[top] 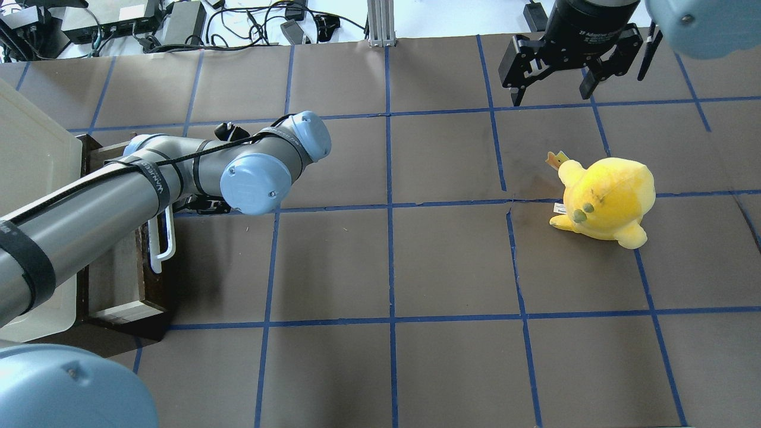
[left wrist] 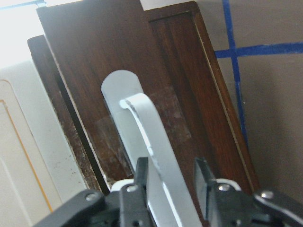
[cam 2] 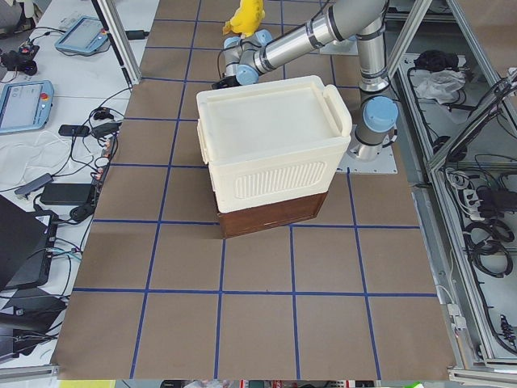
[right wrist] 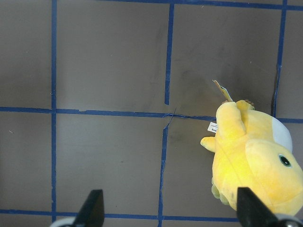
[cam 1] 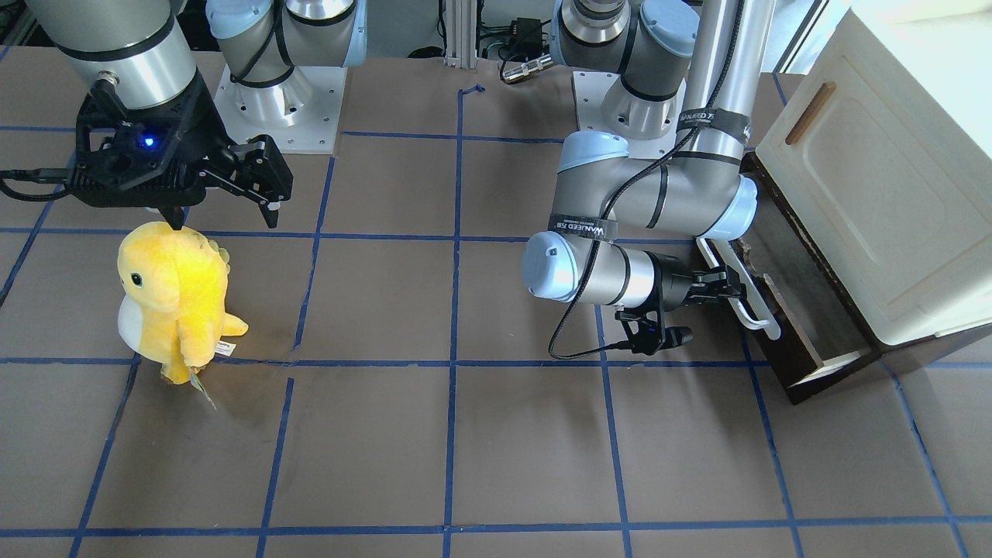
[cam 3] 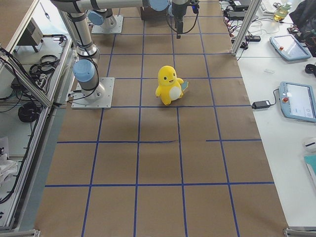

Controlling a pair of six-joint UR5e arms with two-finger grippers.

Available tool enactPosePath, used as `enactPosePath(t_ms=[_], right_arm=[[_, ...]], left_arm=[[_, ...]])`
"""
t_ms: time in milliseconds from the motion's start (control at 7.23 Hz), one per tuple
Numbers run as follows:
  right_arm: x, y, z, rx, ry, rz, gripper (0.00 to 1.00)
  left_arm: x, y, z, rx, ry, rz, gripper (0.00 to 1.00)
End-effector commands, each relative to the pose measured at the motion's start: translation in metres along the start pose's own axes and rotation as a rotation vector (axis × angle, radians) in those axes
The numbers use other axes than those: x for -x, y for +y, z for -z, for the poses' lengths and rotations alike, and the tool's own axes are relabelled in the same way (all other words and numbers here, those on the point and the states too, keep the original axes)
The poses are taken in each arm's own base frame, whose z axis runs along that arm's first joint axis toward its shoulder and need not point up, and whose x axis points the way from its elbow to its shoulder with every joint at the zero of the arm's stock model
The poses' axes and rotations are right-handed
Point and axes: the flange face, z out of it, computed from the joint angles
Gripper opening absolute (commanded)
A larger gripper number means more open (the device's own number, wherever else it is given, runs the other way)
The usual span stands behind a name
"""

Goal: Pull drawer sideways
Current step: 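Keep pulling the drawer farther out with the left gripper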

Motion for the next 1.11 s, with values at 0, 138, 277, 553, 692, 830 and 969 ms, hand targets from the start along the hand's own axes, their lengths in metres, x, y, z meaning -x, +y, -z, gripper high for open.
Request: enactPosePath(t_ms=[0, 138, 277, 553, 692, 830, 969], right_arm=[[0.0, 0.0, 0.0, 0.0, 0.0, -0.001, 1.0], [0.0, 0.0, 0.0, 0.0, 0.0, -0.001, 1.0], [0.0, 0.0, 0.0, 0.0, 0.0, -0.001, 1.0], [0.0, 0.0, 0.0, 0.0, 0.0, -0.001, 1.0], [0.0, 0.0, 0.0, 0.0, 0.0, -0.001, 1.0], [0.0, 0.0, 0.0, 0.0, 0.0, 0.001, 1.0], [0.0, 0.0, 0.0, 0.0, 0.0, -0.001, 1.0]], left_arm=[[-0.0004, -0.0002, -0.0003, 0.001, -0.001, -0.003, 0.32], [-0.0004, -0.0002, -0.0003, 0.001, -0.001, -0.004, 0.27], [0.0002, -0.0005, 0.0, 0.0, -0.001, -0.003, 0.26], [0.0039, -0.0042, 0.0026, -0.005, 0.001, 0.005, 0.23], [0.0047, -0.0039, 0.003, -0.006, 0.001, 0.006, 0.23], [0.0015, -0.0057, 0.0026, -0.006, 0.001, 0.003, 0.23], [0.0034, -0.0062, 0.0057, -0.01, 0.002, 0.007, 0.21]])
